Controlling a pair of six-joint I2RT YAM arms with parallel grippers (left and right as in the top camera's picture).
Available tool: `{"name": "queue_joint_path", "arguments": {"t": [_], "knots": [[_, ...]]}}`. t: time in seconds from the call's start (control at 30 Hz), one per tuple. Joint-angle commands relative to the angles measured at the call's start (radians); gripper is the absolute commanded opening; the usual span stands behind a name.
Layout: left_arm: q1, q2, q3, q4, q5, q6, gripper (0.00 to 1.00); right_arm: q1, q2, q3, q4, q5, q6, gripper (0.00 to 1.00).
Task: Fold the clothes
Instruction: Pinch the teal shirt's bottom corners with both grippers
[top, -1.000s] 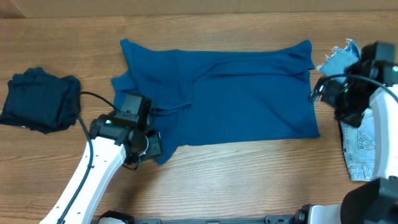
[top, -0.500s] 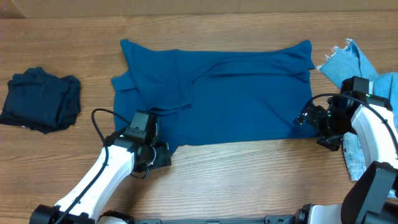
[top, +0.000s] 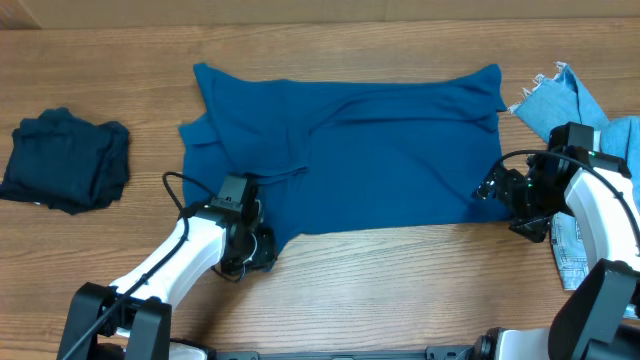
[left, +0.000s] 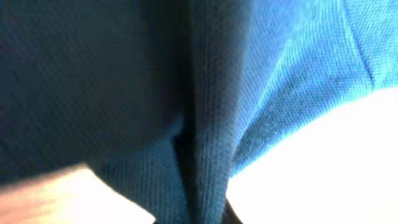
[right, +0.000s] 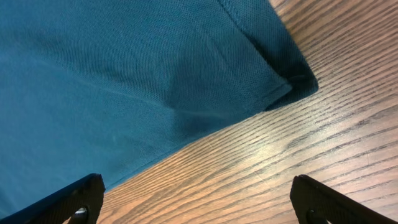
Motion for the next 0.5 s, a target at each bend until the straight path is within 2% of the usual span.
{"name": "queue_joint_path", "arguments": {"t": [0.0,0.03,0.13,0.23,0.4,0.47], "knots": [[-0.008,-0.068,0.077,-0.065,0.035,0.021,0.04,-0.003,-0.016,-0.032,0.013,-0.009,-0.013,0.99],[-0.008,-0.091,0.097,-0.071,0.035,0.024,0.04,-0.003,-0.016,-0.062,0.037,-0.008,0.004,0.87],[-0.008,-0.124,0.121,-0.070,0.028,0.027,0.04,-0.003,-0.016,-0.158,0.195,-0.008,0.109,0.76],[-0.008,-0.124,0.121,-0.087,0.027,0.028,0.04,-0.003,-0.016,-0.188,0.253,0.003,0.151,0.62],[-0.008,-0.124,0.121,-0.086,0.015,0.028,0.04,-0.003,-0.016,-0.235,0.312,0.067,0.230,0.60],[-0.008,-0.124,0.121,-0.086,0.009,0.028,0.04,-0.003,-0.016,-0.260,0.351,0.100,0.268,0.53]]}}
